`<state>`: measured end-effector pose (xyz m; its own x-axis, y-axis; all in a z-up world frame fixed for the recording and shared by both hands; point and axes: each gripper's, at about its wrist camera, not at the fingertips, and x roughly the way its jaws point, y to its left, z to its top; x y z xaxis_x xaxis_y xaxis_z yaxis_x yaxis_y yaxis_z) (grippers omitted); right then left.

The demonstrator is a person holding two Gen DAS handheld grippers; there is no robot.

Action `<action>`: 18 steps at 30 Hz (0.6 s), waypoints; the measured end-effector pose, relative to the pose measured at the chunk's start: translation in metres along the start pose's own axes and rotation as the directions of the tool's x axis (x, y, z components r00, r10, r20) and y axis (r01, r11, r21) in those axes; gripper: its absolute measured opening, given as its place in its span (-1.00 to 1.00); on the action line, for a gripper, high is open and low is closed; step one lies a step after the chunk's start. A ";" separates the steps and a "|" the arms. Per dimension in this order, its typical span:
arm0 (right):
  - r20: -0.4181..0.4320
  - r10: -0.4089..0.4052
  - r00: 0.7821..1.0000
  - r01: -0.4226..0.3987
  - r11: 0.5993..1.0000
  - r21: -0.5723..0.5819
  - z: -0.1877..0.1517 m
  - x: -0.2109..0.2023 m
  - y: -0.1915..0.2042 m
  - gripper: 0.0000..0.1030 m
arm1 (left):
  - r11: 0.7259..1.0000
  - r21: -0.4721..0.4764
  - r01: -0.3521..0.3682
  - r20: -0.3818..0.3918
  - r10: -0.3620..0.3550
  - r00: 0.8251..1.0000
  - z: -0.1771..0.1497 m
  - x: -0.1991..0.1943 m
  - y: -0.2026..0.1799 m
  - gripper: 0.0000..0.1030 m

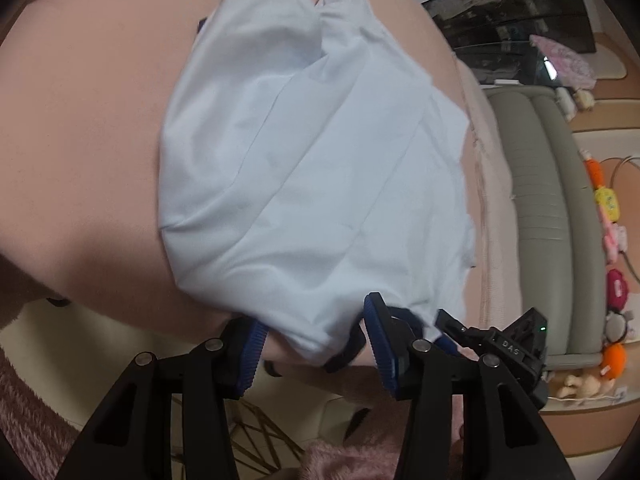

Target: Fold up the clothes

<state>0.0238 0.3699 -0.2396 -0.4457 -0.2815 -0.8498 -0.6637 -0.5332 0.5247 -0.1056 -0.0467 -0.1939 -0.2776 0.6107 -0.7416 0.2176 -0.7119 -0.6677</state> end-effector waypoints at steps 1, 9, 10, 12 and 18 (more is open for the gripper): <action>0.008 -0.018 1.000 0.018 1.000 -0.017 -0.002 -0.001 0.006 -0.45 | 1.000 0.001 0.001 0.017 -0.001 1.000 0.001 0.001 -0.001 -0.14; 0.091 0.010 0.996 -0.001 0.996 -0.090 0.007 -0.014 0.038 -0.91 | 1.000 -0.011 0.025 0.079 -0.024 0.997 0.011 -0.019 0.009 -0.87; 0.077 0.004 0.997 0.000 0.998 -0.057 0.022 -0.009 0.029 -0.88 | 0.999 -0.037 0.022 0.053 -0.020 0.998 0.011 -0.012 0.015 -0.82; 0.059 0.051 0.997 -0.053 0.998 0.042 0.060 0.008 0.012 -0.85 | 0.998 -0.066 0.019 0.022 -0.017 1.000 0.012 -0.001 0.023 -0.77; 0.132 0.141 0.981 -0.134 0.989 -0.060 0.072 0.015 0.054 -0.96 | 0.994 0.111 0.001 0.150 -0.018 0.988 0.030 -0.041 -0.017 -0.90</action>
<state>-0.0621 0.3940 -0.2207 -0.6099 -0.2465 -0.7532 -0.5605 -0.5377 0.6299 -0.1263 -0.0702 -0.1506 -0.4191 0.5642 -0.7114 0.1124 -0.7452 -0.6573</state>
